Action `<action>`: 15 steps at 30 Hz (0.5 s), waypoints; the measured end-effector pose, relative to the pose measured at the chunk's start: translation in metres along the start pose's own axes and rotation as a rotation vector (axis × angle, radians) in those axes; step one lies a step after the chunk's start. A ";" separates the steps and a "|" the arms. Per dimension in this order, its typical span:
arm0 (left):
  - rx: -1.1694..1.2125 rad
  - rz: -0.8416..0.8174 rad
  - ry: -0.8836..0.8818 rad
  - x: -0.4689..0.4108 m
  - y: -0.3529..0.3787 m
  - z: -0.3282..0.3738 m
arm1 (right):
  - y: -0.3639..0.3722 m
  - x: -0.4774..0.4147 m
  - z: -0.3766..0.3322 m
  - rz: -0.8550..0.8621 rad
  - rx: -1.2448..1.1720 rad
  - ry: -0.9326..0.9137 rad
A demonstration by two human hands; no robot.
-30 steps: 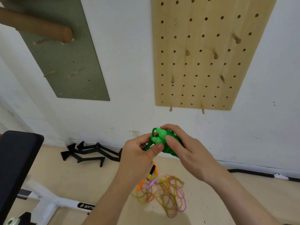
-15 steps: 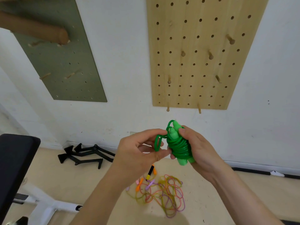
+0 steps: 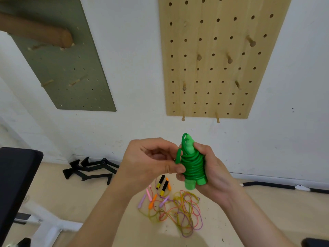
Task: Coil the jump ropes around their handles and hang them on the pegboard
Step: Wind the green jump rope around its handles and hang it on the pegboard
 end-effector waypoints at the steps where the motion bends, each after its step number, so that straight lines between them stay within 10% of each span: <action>1: 0.045 -0.034 -0.020 -0.002 0.001 0.000 | 0.001 -0.001 0.001 -0.030 -0.015 0.009; 7: -0.010 0.054 -0.140 -0.013 -0.016 -0.019 | -0.002 -0.003 0.001 -0.130 -0.033 -0.012; 15: -0.919 0.036 0.026 -0.014 -0.018 -0.005 | 0.008 0.000 -0.011 -0.196 0.276 -0.153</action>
Point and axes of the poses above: each hand's wrist, its own x-axis away from the middle knuckle, its own y-axis out of the palm, z = x × y, the point moved 6 cm from there along -x, towards the middle knuckle, and after that the axes turned 4 degrees about z, right-handed, at the moved point
